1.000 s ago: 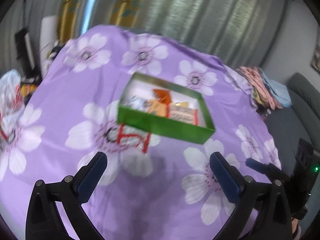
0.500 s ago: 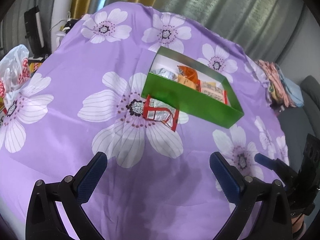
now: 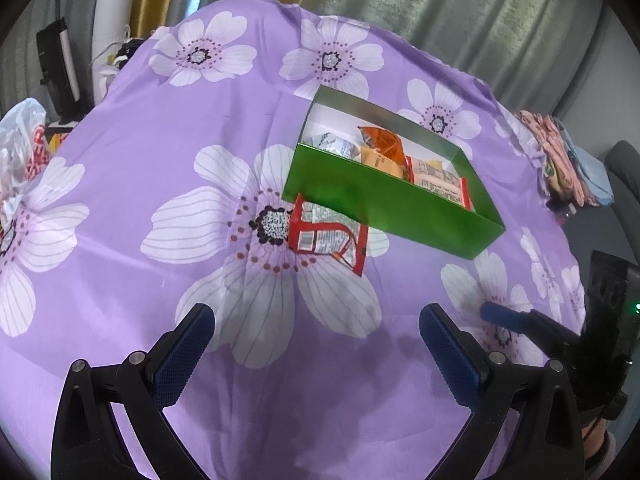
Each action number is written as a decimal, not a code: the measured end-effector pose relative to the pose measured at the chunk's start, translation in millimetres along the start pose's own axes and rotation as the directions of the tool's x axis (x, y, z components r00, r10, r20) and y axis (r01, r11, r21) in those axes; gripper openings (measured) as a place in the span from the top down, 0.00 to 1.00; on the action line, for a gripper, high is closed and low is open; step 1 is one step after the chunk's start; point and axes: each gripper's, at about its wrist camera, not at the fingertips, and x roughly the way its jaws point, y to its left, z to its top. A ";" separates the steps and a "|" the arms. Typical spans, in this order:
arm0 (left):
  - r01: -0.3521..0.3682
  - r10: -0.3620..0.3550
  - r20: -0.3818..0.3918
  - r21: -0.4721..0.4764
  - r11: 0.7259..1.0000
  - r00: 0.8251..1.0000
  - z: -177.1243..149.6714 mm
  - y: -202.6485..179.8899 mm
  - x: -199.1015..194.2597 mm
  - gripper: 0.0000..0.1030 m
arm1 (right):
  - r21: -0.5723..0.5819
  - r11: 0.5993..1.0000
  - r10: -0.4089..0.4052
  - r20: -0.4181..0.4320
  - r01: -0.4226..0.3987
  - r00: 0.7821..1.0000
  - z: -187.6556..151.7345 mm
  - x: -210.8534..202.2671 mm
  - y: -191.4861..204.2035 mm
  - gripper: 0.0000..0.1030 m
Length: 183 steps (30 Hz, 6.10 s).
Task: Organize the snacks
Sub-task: 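Move the left gripper toward the red-and-silver snack packet beside the box, then close the left gripper on the red-and-silver packet and lift it, then carry the red-and-silver packet over the green box and lower it inside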
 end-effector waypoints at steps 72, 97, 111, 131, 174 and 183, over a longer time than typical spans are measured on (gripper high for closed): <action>0.322 -0.372 -0.139 -0.285 0.903 0.918 47.9 44.0 74.2 0.73 | 0.463 0.809 0.341 0.130 -0.361 0.931 38.3 83.6 -25.5 0.94; 0.382 -0.390 -0.070 -0.107 0.918 0.918 75.0 -40.6 15.6 0.73 | 0.383 0.822 0.324 0.294 -0.422 0.899 51.0 4.7 -31.6 0.93; 0.410 -0.413 -0.054 -0.061 0.910 0.909 103.5 -69.4 22.5 0.73 | 0.364 0.821 0.309 0.365 -0.440 0.878 70.7 -17.2 -54.8 0.93; 0.420 -0.420 -0.056 -0.027 0.907 0.906 132.5 -91.5 39.4 0.73 | 0.356 0.824 0.292 0.401 -0.441 0.869 93.6 -22.7 -78.0 0.93; 0.413 -0.414 -0.099 -0.038 0.910 0.905 150.9 -96.1 92.9 0.73 | 0.395 0.823 0.259 0.377 -0.408 0.889 112.0 5.9 -112.0 0.91; 0.411 -0.414 -0.107 -0.052 0.910 0.904 150.2 -90.1 103.2 0.73 | 0.400 0.827 0.255 0.359 -0.395 0.898 114.1 15.6 -115.6 0.91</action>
